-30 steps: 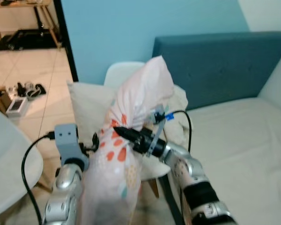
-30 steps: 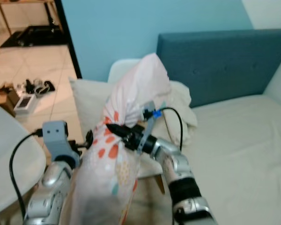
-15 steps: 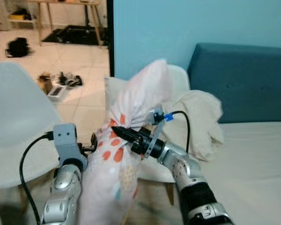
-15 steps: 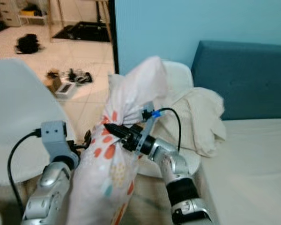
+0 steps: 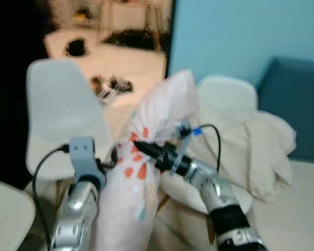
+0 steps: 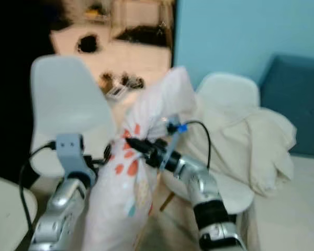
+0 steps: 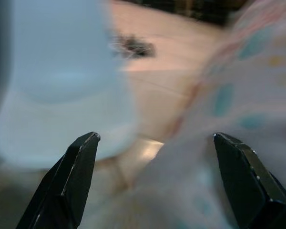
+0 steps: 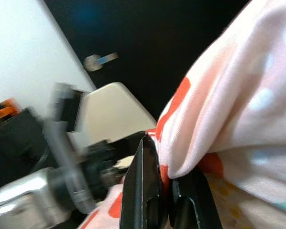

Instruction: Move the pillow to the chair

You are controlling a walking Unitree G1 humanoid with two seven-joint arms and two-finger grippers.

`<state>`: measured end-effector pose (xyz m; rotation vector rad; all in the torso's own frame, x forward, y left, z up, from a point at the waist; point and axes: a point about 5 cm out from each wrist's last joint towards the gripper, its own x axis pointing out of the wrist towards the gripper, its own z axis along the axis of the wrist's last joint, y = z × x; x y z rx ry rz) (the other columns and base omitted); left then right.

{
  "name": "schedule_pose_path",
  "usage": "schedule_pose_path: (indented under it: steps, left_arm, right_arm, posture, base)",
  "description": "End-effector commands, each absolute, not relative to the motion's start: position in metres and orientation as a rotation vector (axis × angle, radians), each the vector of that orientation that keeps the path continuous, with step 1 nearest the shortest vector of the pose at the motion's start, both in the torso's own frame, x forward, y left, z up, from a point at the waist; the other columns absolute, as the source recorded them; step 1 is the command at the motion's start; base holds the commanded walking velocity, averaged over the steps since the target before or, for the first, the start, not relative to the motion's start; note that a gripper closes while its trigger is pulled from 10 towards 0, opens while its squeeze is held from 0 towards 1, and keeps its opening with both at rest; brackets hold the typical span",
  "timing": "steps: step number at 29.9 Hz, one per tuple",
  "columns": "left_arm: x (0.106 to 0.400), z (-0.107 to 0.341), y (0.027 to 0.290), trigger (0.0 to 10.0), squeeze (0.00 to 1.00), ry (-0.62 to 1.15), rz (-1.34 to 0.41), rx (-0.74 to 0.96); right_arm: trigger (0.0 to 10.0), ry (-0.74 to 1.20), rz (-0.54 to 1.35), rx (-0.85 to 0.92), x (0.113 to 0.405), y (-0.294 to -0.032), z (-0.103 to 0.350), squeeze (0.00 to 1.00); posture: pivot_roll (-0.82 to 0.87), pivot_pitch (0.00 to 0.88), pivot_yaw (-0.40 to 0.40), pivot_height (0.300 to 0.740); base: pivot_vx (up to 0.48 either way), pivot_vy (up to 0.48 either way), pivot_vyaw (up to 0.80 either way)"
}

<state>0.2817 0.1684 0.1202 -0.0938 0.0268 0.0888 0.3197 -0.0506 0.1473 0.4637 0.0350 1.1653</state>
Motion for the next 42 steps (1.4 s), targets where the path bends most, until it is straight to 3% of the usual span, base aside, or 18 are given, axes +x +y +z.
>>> schedule_pose_path:
  steps: [1, 8, 34, 42]
  left_arm:
    - [0.2810, 0.1183, 0.1644, 10.0, 0.00, 0.039, 0.082, -0.080]
    - [0.2812, 0.1187, 0.1647, 10.0, 0.00, 0.039, 0.087, -0.076]
    - [0.2827, 0.1199, 0.1641, 10.0, 0.00, 0.041, 0.087, -0.071]
    - [0.2830, 0.1222, 0.1628, 10.0, 0.00, 0.033, 0.084, -0.068]
  right_arm:
    - [10.0, -0.041, 1.188, 0.450, 0.3210, -0.0512, 0.1626, 0.00]
    - [10.0, -0.046, 1.194, 0.451, 0.3209, -0.0510, 0.1635, 0.00]
    - [10.0, -0.070, 1.213, 0.441, 0.3190, -0.0521, 0.1664, 0.00]
    - [10.0, -0.048, 1.157, 0.451, 0.3248, -0.0533, 0.1675, 0.00]
  posture:
    - [-0.03, 0.000, -0.064, 0.738]
    - [-0.03, 0.000, -0.065, 0.738]
    - [-0.03, 0.000, -0.067, 0.738]
    - [-0.02, 0.000, -0.075, 0.738]
  base:
    - [0.304, 0.000, 0.00]
    - [0.317, 0.000, 0.00]
    - [0.322, 0.000, 0.78]
    - [0.319, 0.000, 0.20]
